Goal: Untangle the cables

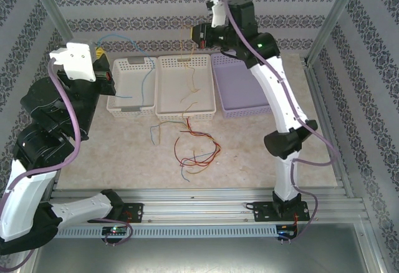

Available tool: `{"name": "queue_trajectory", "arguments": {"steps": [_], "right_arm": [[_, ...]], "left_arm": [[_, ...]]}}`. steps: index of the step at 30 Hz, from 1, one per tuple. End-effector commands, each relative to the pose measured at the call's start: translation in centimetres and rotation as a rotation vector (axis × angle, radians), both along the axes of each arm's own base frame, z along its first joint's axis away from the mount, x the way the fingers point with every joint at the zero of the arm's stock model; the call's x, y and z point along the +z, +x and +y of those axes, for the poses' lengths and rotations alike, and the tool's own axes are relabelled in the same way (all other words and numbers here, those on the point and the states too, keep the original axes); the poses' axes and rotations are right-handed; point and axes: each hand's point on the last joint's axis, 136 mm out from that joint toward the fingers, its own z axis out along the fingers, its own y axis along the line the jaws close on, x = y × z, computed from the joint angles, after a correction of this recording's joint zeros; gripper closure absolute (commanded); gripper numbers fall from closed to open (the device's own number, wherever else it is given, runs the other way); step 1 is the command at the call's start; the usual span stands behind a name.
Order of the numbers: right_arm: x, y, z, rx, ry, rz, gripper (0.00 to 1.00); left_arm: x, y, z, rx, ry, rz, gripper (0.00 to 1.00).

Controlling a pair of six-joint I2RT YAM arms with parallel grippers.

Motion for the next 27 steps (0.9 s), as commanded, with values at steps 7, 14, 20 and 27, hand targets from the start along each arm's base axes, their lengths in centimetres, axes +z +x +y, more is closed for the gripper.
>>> {"name": "queue_trajectory", "arguments": {"steps": [7,14,20,27], "right_arm": [[-9.1,4.9,0.5,-0.064,-0.114,0.129,1.00],[-14.7,5.0,1.0,-0.069,-0.250,0.183,0.97],[-14.0,4.4,0.8,-0.066,-0.272,0.160,0.64],[-10.7,2.0,0.6,-0.068,-0.303,0.081,0.45]], "left_arm": [[-0.6,-0.2,0.7,0.028,0.004,-0.012,1.00],[-2.1,0.3,0.4,0.033,0.024,0.007,1.00],[-2.9,0.9,0.0,0.036,0.046,0.020,1.00],[-3.9,2.0,-0.2,0.049,0.064,0.035,1.00]]}}
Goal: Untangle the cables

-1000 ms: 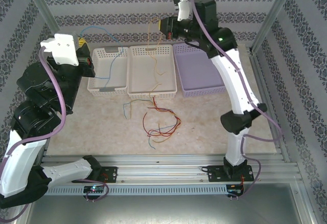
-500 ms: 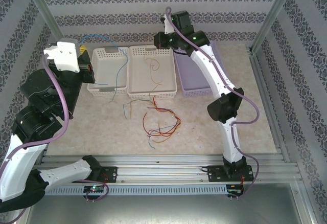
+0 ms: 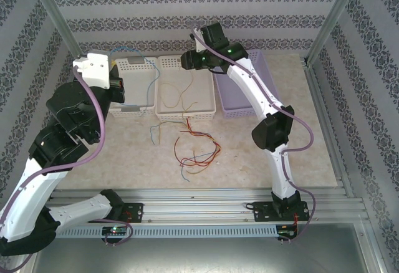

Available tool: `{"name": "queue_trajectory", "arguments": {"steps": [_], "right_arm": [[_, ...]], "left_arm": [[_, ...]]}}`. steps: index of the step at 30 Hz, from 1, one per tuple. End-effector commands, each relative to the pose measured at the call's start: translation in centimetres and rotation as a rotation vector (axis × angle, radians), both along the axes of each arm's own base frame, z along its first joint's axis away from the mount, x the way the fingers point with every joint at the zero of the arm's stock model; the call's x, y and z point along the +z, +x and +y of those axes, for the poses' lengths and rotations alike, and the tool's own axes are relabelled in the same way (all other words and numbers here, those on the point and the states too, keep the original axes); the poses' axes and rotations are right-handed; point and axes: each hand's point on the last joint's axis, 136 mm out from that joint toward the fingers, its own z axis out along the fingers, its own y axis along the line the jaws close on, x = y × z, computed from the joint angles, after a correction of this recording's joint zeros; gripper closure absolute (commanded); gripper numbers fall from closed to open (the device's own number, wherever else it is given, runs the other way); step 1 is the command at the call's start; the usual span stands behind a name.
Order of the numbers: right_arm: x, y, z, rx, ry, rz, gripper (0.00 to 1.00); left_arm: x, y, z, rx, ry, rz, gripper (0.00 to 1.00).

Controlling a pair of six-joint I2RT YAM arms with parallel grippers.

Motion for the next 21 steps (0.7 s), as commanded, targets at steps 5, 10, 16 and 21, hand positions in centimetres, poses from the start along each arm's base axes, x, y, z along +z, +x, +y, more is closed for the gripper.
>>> {"name": "queue_trajectory", "arguments": {"steps": [5,10,16,21], "right_arm": [[10.3,-5.5,-2.4,-0.013,0.025,-0.223,0.37],[14.7,-11.7,-4.4,-0.003,0.059,-0.336,0.32],[15.2,-20.4,-8.1,0.011,0.100,-0.414,0.27],[13.9,-26.4,-11.9,-0.001,0.154,-0.438,0.25]], "left_arm": [[0.4,1.8,0.9,0.047,0.001,-0.027,1.00],[-1.4,4.8,2.5,0.095,-0.052,0.018,1.00],[-2.7,8.8,4.4,0.176,-0.118,0.027,1.00],[-5.3,13.5,6.2,0.231,-0.165,0.078,1.00]]}}
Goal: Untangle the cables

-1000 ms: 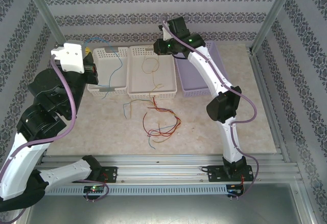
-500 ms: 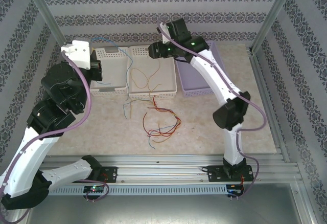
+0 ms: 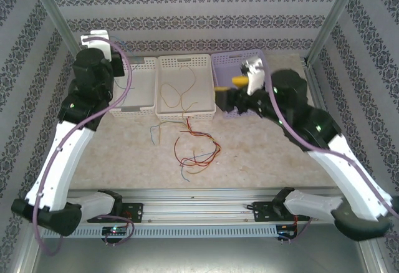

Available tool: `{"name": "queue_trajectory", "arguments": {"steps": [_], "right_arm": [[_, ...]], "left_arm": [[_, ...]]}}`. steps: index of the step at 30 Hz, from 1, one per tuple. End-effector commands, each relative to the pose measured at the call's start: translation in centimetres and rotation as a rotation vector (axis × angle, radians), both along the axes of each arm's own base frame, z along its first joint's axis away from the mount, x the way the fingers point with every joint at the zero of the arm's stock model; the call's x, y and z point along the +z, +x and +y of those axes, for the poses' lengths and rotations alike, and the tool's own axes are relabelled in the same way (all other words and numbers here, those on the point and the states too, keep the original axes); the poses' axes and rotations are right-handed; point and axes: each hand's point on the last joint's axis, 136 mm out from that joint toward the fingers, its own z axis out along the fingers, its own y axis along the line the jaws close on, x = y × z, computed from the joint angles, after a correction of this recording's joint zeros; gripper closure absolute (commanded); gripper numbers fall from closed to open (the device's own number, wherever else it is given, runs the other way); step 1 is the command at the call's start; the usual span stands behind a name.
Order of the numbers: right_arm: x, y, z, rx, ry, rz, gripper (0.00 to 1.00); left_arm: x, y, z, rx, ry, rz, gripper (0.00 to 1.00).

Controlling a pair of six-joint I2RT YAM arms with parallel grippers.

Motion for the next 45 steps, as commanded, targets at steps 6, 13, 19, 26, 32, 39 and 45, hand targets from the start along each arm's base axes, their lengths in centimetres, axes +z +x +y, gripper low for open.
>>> {"name": "queue_trajectory", "arguments": {"steps": [6,13,19,26,32,39,45], "right_arm": [[-2.7,-5.9,-4.7,-0.020,0.095,0.003,0.24],[-6.0,-7.3,-5.9,-0.022,0.098,0.043,0.23],[-7.8,-7.2,-5.0,-0.003,0.094,0.090,0.23],[-8.4,-7.4,-4.3,0.031,0.098,0.121,0.23],[-10.8,-7.1,-3.7,0.035,0.061,0.185,0.22],[-17.0,-4.8,-1.5,0.009,-0.032,0.311,0.21],[-22.4,-3.8,1.9,0.028,-0.130,0.386,0.21]], "left_arm": [[-4.9,7.6,0.9,0.030,-0.103,0.039,1.00],[-14.9,11.5,1.3,0.040,-0.191,0.211,1.00],[-19.0,12.3,0.6,0.009,-0.262,0.297,0.77],[-19.5,12.8,0.5,0.007,-0.253,0.363,0.56],[-15.9,10.6,-0.8,-0.062,-0.349,0.337,0.18],[-14.4,4.3,-5.2,-0.207,-0.519,0.367,0.03],[-19.0,-2.1,-8.9,-0.272,-0.518,0.509,0.01]]}}
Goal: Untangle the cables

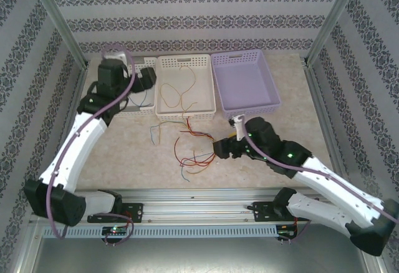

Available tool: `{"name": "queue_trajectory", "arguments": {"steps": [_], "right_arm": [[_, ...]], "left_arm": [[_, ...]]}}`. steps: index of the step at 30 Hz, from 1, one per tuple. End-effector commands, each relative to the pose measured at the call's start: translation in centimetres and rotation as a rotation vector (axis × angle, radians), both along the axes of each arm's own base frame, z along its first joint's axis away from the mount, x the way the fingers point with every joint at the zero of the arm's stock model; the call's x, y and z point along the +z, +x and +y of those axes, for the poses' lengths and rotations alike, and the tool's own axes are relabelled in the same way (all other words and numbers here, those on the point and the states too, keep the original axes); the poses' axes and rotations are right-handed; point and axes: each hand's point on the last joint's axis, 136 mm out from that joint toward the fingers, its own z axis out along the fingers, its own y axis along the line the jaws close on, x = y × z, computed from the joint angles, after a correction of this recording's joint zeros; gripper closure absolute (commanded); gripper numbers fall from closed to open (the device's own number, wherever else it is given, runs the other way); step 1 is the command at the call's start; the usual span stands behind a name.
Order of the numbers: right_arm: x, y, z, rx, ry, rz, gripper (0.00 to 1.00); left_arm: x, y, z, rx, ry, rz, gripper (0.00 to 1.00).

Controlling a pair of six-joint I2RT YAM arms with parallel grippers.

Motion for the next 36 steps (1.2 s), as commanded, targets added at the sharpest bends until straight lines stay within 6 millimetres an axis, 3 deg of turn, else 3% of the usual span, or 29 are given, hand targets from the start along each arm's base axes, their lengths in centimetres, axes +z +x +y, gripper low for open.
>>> {"name": "queue_trajectory", "arguments": {"steps": [1,6,14,19,23,27,29,32,36], "right_arm": [[-0.9,0.7,1.8,0.003,0.005,-0.028,0.20],[-4.8,0.0,5.1,0.083,-0.102,-0.028,0.20],[-10.4,-0.6,9.6,0.190,-0.239,-0.060,0.21],[-13.2,-0.3,10.9,0.216,-0.341,-0.049,0.28],[-14.2,0.2,11.1,0.204,-0.361,-0.043,0.41],[-14.3,0.4,11.3,0.209,-0.362,-0.028,0.75],[-13.8,0.4,11.5,0.218,-0.356,-0.032,0.85],[-11.8,0.6,11.6,0.228,-0.333,-0.062,0.94],[-7.0,1.2,11.4,0.222,-0.244,-0.111,1.00]], "left_arm": [[-5.6,-3.8,-1.7,-0.045,-0.016,0.179,0.01],[-8.8,-7.8,-1.5,-0.043,-0.056,0.229,0.01],[-10.1,-10.9,-1.0,-0.048,-0.093,0.251,0.00],[-11.2,-12.0,-0.8,-0.051,-0.089,0.277,0.00],[-11.9,-12.7,-0.7,-0.055,-0.095,0.286,0.00],[-12.7,-13.1,-0.8,-0.060,-0.107,0.303,0.01],[-13.0,-13.3,-1.2,-0.071,-0.131,0.310,0.01],[-13.4,-13.5,-1.5,-0.080,-0.153,0.312,0.01],[-14.0,-13.8,-2.2,-0.100,-0.191,0.322,0.02]]}}
